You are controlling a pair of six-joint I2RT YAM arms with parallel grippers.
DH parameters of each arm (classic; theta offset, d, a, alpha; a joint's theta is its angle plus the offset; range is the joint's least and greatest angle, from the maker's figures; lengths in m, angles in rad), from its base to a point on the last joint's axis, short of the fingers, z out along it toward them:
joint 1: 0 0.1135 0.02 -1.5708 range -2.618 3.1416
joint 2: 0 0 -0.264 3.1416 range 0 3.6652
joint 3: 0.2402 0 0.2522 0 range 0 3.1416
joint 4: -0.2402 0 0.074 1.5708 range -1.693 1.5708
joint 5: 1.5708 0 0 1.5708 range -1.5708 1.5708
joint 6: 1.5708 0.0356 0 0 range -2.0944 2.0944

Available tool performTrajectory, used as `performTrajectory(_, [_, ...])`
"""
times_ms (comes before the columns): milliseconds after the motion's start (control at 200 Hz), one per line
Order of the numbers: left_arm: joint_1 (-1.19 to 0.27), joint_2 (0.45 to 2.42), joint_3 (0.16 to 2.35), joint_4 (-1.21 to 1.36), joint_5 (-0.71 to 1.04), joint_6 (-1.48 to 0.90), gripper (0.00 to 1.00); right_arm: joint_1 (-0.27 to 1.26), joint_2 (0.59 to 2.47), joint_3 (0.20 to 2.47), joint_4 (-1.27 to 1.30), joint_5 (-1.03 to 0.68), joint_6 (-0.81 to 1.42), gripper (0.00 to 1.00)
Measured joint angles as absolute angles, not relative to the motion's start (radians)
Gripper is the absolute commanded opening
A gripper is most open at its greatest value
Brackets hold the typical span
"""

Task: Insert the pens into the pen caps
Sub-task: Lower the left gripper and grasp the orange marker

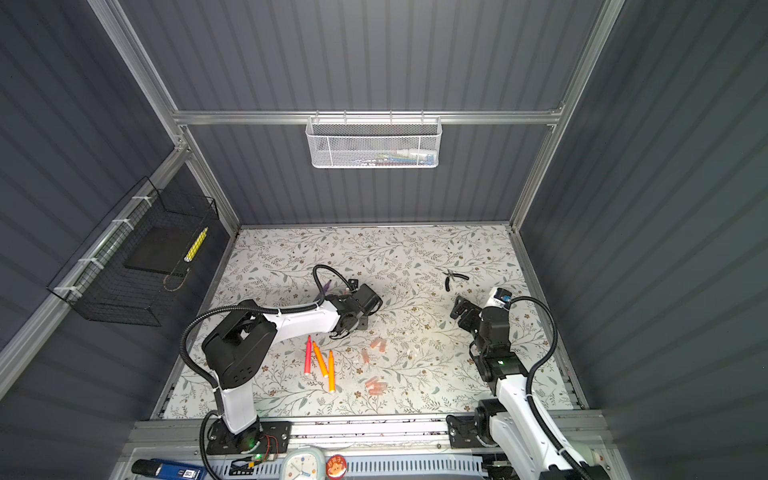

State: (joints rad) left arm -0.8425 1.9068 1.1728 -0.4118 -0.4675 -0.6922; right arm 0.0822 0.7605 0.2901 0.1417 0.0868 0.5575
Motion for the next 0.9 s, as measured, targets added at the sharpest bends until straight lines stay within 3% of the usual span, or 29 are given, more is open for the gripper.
performTrajectory(400, [-0.831,1.923,1.193,-0.414,-0.458,-0.69,0.42,0.087,0.77,0.304,0.142,0.094,0.545,0.99])
performTrajectory(605, [-0.818,1.925,1.196,-0.41,-0.442,-0.688,0.34,0.087,0.659,0.261,0.16,0.102,0.545,0.99])
performTrajectory(900, [-0.813,1.925,1.193,-0.393,-0.425,-0.686,0.15,0.087,0.617,0.239,0.156,0.128,0.547,0.99])
